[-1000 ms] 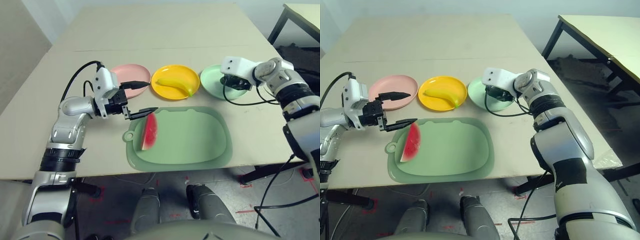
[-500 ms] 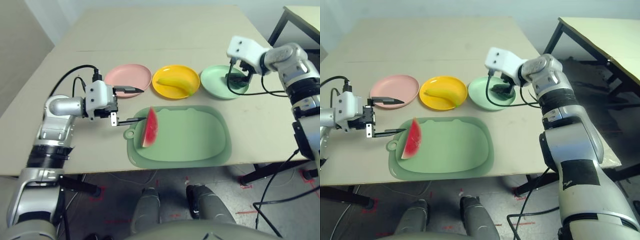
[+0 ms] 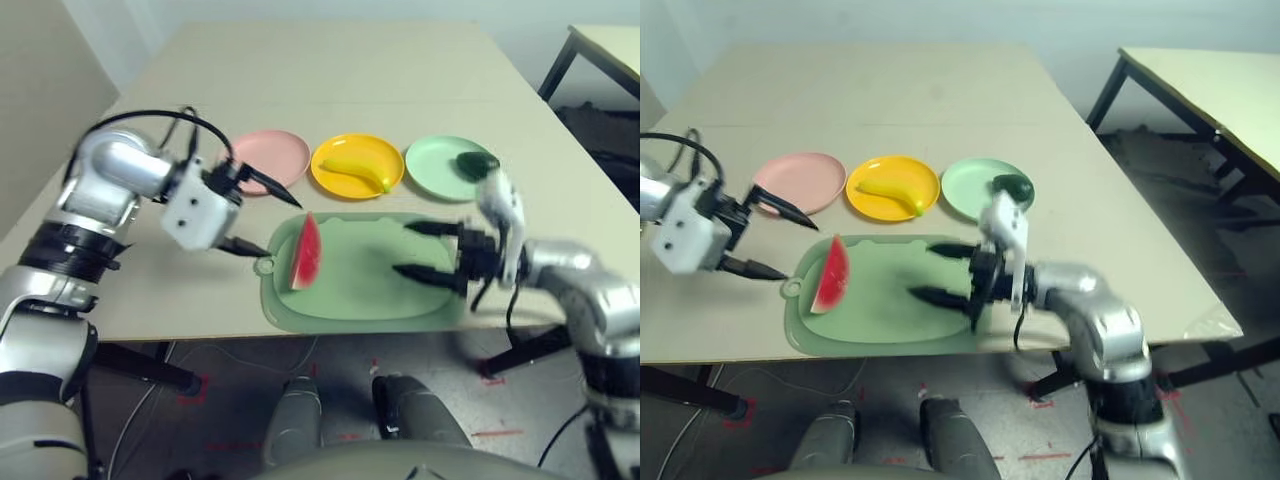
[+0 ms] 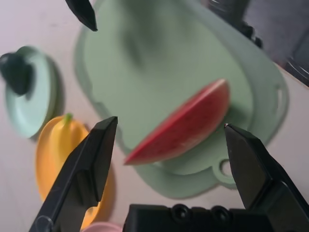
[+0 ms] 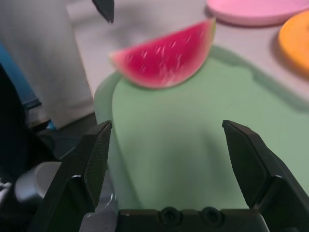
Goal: Place the fruits into color-matched plates.
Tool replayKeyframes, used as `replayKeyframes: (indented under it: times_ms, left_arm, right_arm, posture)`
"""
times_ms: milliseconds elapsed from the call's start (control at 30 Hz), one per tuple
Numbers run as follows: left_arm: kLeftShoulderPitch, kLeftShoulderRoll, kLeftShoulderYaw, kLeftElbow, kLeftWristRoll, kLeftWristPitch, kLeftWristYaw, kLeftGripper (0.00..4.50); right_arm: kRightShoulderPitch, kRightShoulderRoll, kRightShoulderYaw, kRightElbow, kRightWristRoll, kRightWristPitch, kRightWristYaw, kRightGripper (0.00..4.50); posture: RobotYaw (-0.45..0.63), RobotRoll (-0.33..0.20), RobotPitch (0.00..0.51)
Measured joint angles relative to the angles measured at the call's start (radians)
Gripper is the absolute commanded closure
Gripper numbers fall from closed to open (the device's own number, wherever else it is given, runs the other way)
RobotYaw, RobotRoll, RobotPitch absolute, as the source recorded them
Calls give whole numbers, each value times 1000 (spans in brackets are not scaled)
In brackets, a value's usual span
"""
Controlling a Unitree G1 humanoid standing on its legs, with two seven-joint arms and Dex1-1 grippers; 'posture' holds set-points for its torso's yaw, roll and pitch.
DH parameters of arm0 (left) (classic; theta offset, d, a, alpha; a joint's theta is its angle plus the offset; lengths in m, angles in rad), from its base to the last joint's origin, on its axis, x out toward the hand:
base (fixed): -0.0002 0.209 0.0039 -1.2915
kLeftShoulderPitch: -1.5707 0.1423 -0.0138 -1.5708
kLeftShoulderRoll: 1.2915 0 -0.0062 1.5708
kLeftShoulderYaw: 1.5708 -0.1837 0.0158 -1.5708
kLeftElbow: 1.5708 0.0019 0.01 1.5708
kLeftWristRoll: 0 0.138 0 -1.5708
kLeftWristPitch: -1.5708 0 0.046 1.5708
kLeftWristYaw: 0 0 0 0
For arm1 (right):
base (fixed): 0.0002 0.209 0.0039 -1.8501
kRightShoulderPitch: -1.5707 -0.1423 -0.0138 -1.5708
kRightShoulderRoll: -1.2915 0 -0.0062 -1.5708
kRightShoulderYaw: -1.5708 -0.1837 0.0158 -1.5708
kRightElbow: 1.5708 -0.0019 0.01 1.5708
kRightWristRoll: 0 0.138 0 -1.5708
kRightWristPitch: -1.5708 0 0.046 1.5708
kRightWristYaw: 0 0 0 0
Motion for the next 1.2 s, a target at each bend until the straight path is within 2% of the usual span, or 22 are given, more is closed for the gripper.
replayKeyframes:
  times_ms: [133,233,367,467,600,833,1033,1167,1200]
  left_arm:
    - [-75,-33,-86,102,53,-134,0,0]
    - [-85,-80,-117,179,104,-223,0,0]
    - [-92,-127,-123,256,132,-281,0,0]
    - [-100,-150,-123,302,166,-320,0,0]
    - [-100,-187,-127,328,191,-355,0,0]
    - [-91,-246,-127,347,216,-354,0,0]
    - [-44,-269,-113,299,219,-188,0,0]
    - [-23,-269,-81,263,271,-51,1,0]
    - [-16,-267,-70,256,288,-19,5,190]
  right_arm:
    - [59,102,8,63,-15,-251,-43,40]
    - [64,138,13,164,-52,-453,-66,40]
    - [60,144,13,278,-97,-646,-96,40]
    - [68,94,25,341,-131,-785,-72,40]
    - [90,57,36,385,-132,-860,-58,40]
    - [99,52,36,391,-130,-865,-98,40]
    - [110,43,33,391,-127,-860,-130,40]
    - [115,26,33,391,-128,-861,-136,40]
    - [118,22,32,390,-127,-861,-138,11]
  posture:
    - [38,0,151]
    - [29,0,153]
    - [22,0,152]
    - [3,0,148]
    - [-9,0,144]
    - [-31,0,136]
    - [-44,0,132]
    - [-43,0,131]
    - [-42,0,130]
